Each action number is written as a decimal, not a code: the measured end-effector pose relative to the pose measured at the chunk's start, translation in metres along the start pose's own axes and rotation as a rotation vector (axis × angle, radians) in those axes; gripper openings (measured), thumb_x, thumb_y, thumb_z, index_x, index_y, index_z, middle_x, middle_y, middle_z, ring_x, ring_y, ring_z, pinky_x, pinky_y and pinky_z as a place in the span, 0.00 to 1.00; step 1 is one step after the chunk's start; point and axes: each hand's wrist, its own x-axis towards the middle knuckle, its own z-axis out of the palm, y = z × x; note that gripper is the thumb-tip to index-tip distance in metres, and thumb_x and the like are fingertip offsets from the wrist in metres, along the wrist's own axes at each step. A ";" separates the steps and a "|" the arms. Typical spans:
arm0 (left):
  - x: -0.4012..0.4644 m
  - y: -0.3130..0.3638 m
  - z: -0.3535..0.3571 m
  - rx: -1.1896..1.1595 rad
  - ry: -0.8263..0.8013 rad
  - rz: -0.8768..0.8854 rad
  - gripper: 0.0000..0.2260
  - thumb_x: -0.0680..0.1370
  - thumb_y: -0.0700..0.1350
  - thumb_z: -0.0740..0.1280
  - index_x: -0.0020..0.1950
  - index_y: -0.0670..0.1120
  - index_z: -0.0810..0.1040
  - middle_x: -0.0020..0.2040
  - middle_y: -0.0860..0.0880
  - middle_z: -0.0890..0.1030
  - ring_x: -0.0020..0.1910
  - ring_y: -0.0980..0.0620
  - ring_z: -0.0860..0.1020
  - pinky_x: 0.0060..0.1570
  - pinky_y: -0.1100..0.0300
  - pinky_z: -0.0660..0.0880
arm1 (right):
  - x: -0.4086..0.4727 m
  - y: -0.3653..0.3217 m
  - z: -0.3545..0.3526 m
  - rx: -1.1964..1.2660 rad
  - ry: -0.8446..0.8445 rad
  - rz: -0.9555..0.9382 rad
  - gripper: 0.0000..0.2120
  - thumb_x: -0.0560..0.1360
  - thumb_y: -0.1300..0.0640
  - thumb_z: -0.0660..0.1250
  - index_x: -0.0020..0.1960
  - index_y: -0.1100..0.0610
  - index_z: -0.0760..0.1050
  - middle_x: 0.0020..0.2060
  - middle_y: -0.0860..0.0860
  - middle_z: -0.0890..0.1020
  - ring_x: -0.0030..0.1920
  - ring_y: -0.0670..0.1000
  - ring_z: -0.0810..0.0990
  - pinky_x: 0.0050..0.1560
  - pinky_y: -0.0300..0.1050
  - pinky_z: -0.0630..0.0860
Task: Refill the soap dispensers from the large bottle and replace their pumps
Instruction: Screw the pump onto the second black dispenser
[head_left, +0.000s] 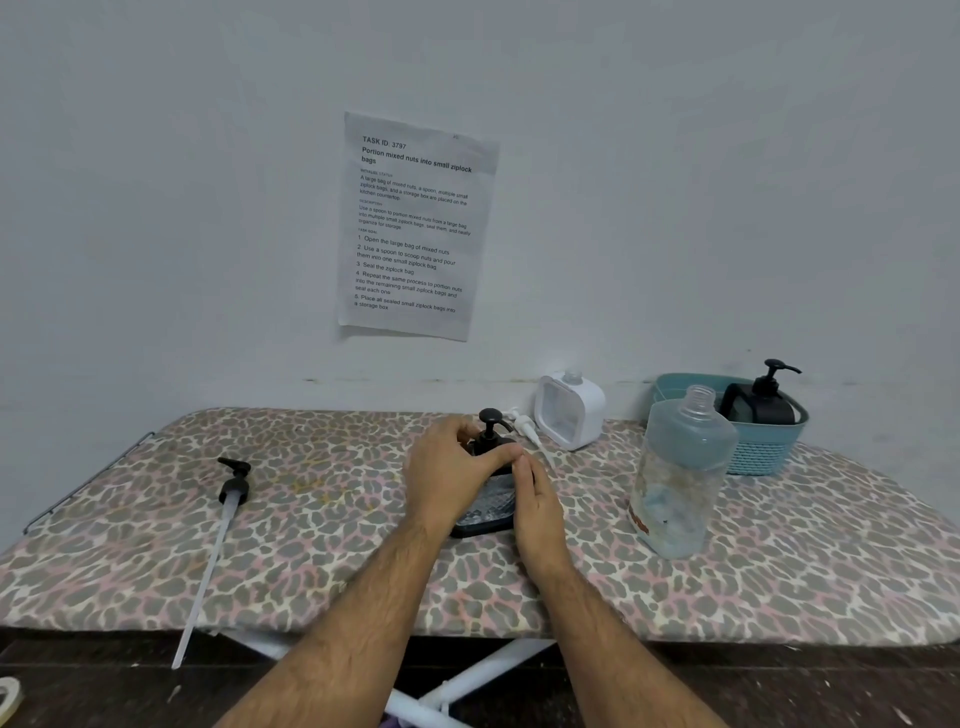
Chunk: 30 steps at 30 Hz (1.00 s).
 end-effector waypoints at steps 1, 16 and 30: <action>0.000 0.000 0.001 0.036 0.018 0.001 0.24 0.61 0.73 0.69 0.45 0.57 0.76 0.43 0.60 0.79 0.43 0.62 0.77 0.46 0.57 0.76 | 0.000 0.000 0.000 -0.001 -0.002 -0.003 0.20 0.82 0.43 0.54 0.70 0.48 0.72 0.61 0.38 0.76 0.58 0.30 0.72 0.54 0.22 0.64; 0.001 -0.006 0.000 -0.046 -0.094 0.127 0.21 0.70 0.64 0.64 0.53 0.51 0.81 0.47 0.57 0.81 0.48 0.57 0.78 0.54 0.47 0.76 | 0.002 0.004 0.003 0.021 0.006 -0.023 0.38 0.73 0.26 0.53 0.71 0.50 0.72 0.66 0.44 0.77 0.66 0.43 0.73 0.69 0.43 0.68; 0.000 0.006 -0.001 0.145 0.129 0.023 0.20 0.64 0.70 0.71 0.44 0.55 0.81 0.40 0.60 0.81 0.42 0.59 0.78 0.59 0.45 0.72 | 0.003 0.005 0.004 0.008 0.014 0.011 0.37 0.73 0.27 0.52 0.72 0.48 0.71 0.68 0.44 0.75 0.68 0.44 0.72 0.72 0.50 0.67</action>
